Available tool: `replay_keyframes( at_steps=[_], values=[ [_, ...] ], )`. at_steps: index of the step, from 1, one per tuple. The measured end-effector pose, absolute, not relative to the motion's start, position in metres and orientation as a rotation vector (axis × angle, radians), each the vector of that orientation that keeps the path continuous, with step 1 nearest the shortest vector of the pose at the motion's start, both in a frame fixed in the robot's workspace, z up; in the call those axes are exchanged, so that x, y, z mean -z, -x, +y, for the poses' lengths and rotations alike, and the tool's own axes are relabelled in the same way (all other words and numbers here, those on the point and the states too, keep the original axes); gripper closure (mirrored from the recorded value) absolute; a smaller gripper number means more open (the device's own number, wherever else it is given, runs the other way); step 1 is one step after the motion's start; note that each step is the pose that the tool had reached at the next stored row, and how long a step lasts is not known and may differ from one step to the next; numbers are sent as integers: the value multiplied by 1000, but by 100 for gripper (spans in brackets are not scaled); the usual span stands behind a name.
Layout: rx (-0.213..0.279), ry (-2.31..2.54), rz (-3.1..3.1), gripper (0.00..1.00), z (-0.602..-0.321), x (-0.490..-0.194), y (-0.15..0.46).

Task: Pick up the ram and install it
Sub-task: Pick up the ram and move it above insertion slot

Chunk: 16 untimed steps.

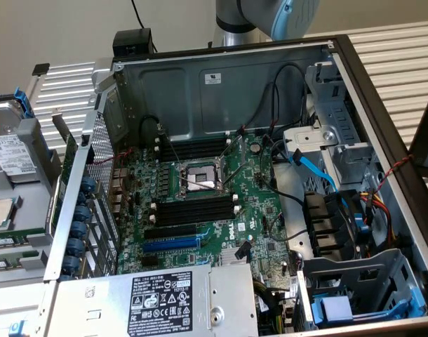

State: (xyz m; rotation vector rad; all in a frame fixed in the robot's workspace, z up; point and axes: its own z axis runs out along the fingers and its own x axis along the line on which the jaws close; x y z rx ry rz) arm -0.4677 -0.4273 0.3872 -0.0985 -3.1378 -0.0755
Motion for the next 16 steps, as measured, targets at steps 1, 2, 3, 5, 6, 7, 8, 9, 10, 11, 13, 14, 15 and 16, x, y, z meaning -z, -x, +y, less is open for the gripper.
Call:
replay_keyframes(
  at_steps=[1,2,3,5,6,7,8,9,10,11,13,14,15,16],
  values=[
    [75,98,-3138,89,-427,-387,468],
    [75,86,-3138,89,-427,-387,469],
    [75,58,-3139,89,-427,-387,469],
    [75,1,-3139,89,-427,-387,469],
    [75,-29,-3138,89,-427,-387,469],
    [75,-57,-3137,89,-427,-387,469],
    [75,-86,-3136,89,-427,-387,469],
    [75,-114,-3135,89,-427,-387,469],
    [75,-143,-3133,89,-427,-387,469],
    [75,-171,-3131,89,-427,-387,469],
    [75,-226,-3127,89,-427,-387,469],
    [75,-255,-3124,89,-427,-387,469],
    [75,-284,-3121,89,-427,-387,469],
    [75,-312,-3118,89,-427,-387,469]
  ],
)
